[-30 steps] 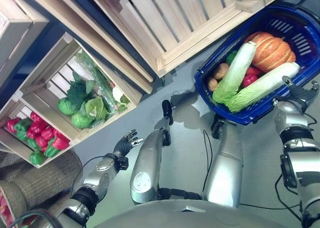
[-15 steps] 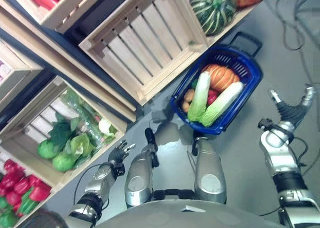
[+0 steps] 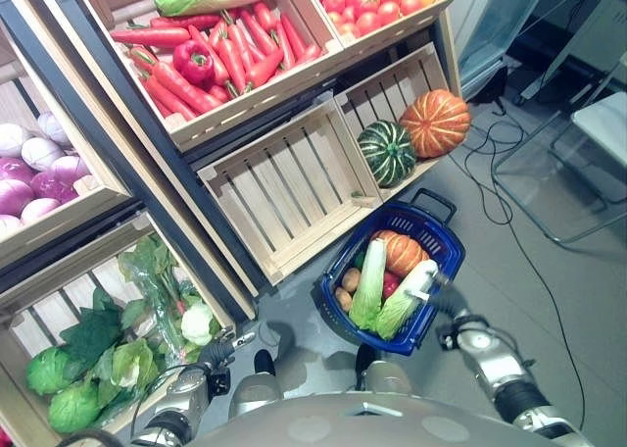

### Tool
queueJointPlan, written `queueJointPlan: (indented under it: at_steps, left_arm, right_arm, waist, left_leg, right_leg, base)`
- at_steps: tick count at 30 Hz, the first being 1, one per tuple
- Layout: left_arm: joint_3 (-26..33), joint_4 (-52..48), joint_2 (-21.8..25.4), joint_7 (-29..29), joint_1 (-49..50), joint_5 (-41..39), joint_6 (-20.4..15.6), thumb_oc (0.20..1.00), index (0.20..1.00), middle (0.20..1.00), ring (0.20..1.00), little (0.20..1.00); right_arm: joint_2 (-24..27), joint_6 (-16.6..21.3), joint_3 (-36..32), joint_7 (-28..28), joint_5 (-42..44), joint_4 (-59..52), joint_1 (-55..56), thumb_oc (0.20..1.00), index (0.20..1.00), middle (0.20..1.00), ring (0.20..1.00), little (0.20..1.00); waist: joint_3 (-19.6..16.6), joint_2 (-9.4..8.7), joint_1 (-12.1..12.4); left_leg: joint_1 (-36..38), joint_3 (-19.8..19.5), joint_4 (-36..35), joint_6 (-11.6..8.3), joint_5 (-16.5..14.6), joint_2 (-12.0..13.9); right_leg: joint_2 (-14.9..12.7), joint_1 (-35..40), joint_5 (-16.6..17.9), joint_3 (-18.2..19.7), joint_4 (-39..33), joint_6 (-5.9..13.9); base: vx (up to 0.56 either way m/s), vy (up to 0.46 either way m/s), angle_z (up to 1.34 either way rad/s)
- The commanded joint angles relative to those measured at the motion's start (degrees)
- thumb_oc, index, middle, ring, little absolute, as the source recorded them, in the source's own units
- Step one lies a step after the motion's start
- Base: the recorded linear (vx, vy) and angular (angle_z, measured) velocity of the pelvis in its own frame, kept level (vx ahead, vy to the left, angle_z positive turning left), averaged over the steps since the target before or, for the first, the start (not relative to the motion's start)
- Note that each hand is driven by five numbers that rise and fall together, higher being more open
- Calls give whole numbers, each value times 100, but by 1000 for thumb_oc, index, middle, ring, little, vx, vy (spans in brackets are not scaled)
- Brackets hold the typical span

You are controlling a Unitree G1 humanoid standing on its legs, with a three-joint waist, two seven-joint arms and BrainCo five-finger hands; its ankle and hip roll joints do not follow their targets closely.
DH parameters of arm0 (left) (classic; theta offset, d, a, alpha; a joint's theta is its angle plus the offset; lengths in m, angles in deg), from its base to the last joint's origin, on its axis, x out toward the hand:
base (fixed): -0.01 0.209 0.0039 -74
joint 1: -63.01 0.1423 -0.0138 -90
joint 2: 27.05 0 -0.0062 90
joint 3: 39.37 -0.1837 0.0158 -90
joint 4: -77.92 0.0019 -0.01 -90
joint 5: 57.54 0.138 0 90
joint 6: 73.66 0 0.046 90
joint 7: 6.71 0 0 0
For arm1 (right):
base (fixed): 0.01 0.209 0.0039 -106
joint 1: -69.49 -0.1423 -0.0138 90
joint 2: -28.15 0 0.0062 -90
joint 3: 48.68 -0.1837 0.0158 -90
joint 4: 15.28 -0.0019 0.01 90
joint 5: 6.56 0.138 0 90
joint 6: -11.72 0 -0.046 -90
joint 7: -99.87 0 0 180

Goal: Pick up fruits and vegetables into the basket

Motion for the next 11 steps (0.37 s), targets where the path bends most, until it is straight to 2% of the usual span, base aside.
queueJointPlan:
  at_steps: [1,2,3,4,5,6,7,8,11]
  left_arm:
    - [-206,371,82,-330,-404,107,64,1000,1000,1000,1000,1000]
    - [-210,390,76,-350,-411,106,63,1000,1000,1000,1000,1000]
    - [-271,670,-61,-621,-485,160,146,1000,1000,1000,1000,1000]
    - [-271,670,-61,-621,-485,160,146,1000,1000,1000,1000,1000]
    - [-320,846,-149,-777,-503,160,228,1000,1000,1000,1000,1000]
    - [-346,900,-189,-769,-512,179,232,1000,1000,1000,1000,1000]
    - [-343,936,-235,-720,-522,291,297,1000,1000,1000,1000,1000]
    - [-345,929,-247,-697,-528,352,407,1000,1000,1000,1000,1000]
    - [-350,1079,-313,-661,-524,285,538,1000,1000,1000,1000,1000]
  right_arm:
    - [-293,-98,189,-457,103,475,-381,1000,1000,1000,1000,1000]
    - [-310,-103,197,-463,87,515,-389,1000,1000,1000,1000,1000]
    - [-562,-281,272,-611,322,1232,-425,1000,1000,1000,1000,1000]
    - [-562,-281,272,-611,322,1232,-425,1000,1000,1000,1000,1000]
    - [-699,-437,230,-742,353,1619,-457,1000,1000,1000,1000,1000]
    - [-742,-528,239,-829,310,1777,-471,1000,1000,1000,1000,1000]
    - [-787,-863,234,-1152,242,1949,-471,1000,1000,1000,1000,1000]
    - [-813,-956,200,-1297,299,2031,-458,1000,1000,1000,1000,1000]
    - [-824,-987,136,-1499,628,2185,-545,1000,1000,1000,1000,1000]
  waist:
    - [95,-140,122]
    - [96,-139,123]
    - [41,-96,170]
    - [41,-96,170]
    - [5,-66,186]
    - [-13,-51,189]
    - [-30,-25,191]
    - [-40,-9,200]
    - [-121,23,217]
  left_leg:
    - [91,-47,183,135,-630,-163]
    - [97,-50,180,137,-631,-166]
    - [156,-71,157,175,-653,-212]
    - [156,-71,157,175,-653,-212]
    - [200,-76,154,197,-679,-247]
    - [216,-75,152,207,-691,-265]
    - [243,-76,153,223,-711,-281]
    - [248,-106,178,232,-732,-292]
    - [321,-96,206,259,-780,-328]
  right_leg:
    - [-314,117,173,-79,-13,409]
    - [-313,124,171,-84,-14,408]
    - [-286,214,141,-132,-49,373]
    - [-286,214,141,-132,-49,373]
    - [-271,277,126,-172,-89,350]
    - [-261,302,118,-180,-107,336]
    - [-250,338,101,-193,-125,316]
    - [-248,353,81,-187,-116,299]
    - [-211,463,33,-217,-158,272]
  base:
    - [-7,40,19]
    - [-13,71,12]
    - [-11,60,7]
    - [-8,99,6]
    - [1,65,9]
    - [1,99,15]
    - [0,70,11]
    - [13,65,7]
    - [40,38,0]
